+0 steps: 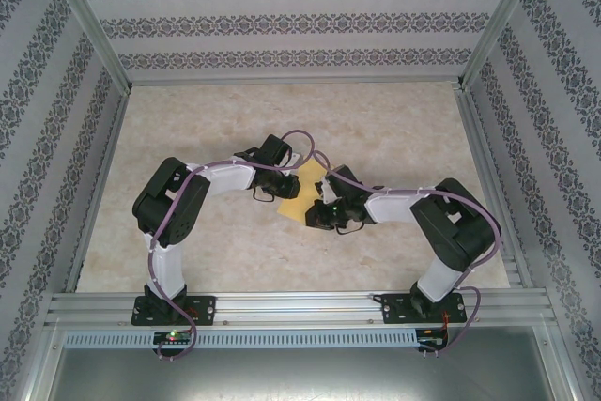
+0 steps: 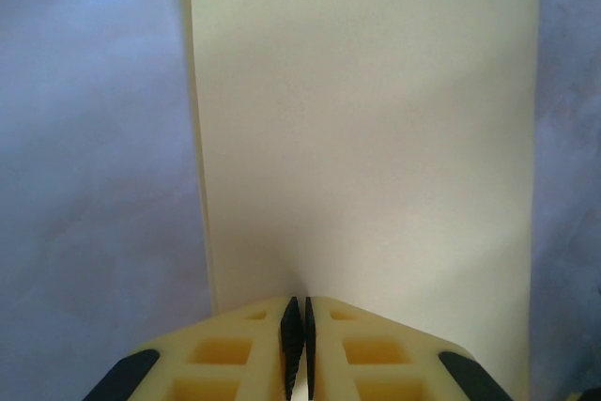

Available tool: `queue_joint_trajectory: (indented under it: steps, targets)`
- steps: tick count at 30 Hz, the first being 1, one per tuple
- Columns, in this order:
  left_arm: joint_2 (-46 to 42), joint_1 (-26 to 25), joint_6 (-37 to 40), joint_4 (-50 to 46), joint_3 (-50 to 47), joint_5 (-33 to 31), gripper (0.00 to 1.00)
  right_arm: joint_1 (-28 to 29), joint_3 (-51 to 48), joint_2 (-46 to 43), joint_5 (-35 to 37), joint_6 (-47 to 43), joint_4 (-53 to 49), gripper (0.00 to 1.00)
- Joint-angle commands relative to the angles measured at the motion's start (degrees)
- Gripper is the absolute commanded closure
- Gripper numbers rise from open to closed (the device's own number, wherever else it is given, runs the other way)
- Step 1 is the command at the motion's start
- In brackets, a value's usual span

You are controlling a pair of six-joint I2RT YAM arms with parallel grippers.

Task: Fold a paper plane with a square sheet of paper (pick it up from the middle)
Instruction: Fold the square sheet of paper in half at the center of the table.

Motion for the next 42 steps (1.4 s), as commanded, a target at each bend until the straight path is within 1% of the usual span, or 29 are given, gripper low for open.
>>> queue_joint_trajectory:
  steps: [1,4,7,10,12,16,19,24,28,32,42]
  targets:
    - [4.58,1.42,1.8,-9.1,-3.84,-6.28,0.83,0.8,-1.65,-1.62,2.14,-2.97,-10.44,0.91]
    - [4.34,1.48,1.86,-9.04,-3.92,-5.99,0.83,-0.06,-1.32,-3.63,0.32,-1.62,-8.2,0.91]
    - [3.98,1.51,1.82,-8.89,-3.97,-5.95,0.83,-2.42,-2.06,-4.92,-2.77,3.49,0.72,0.9]
    - [3.79,1.49,1.67,-8.81,-3.95,-5.7,0.83,-4.43,-1.98,-5.29,-2.43,8.54,8.88,0.9]
    - [3.8,1.51,1.9,-8.77,-3.81,-5.7,0.83,-5.77,-0.79,-4.83,-1.27,11.04,11.54,0.89]
    - [3.2,1.5,2.11,-8.19,-4.01,-5.59,0.83,-9.0,2.19,-2.17,2.09,11.93,11.89,0.89]
    - [3.13,1.47,2.12,-8.21,-4.13,-5.84,0.83,-10.66,5.07,1.42,1.79,11.75,12.31,0.89]
    - [2.66,1.51,2.46,-6.93,-5.35,-5.45,0.83,-11.7,9.3,7.77,0.64,10.88,13.98,0.89]
    - [2.22,1.47,2.9,-7.0,-5.98,-6.3,0.83,-12.4,12.18,11.61,1.47,9.08,12.44,0.9]
    - [2.14,1.49,3.27,-7.31,-6.41,-7.0,0.83,-13.27,13.64,13.32,3.15,6.34,10.31,0.9]
    - [2.38,1.5,3.34,-6.95,-8.14,-7.3,0.83,-18.44,13.96,15.11,4.47,1.89,8.33,0.9]
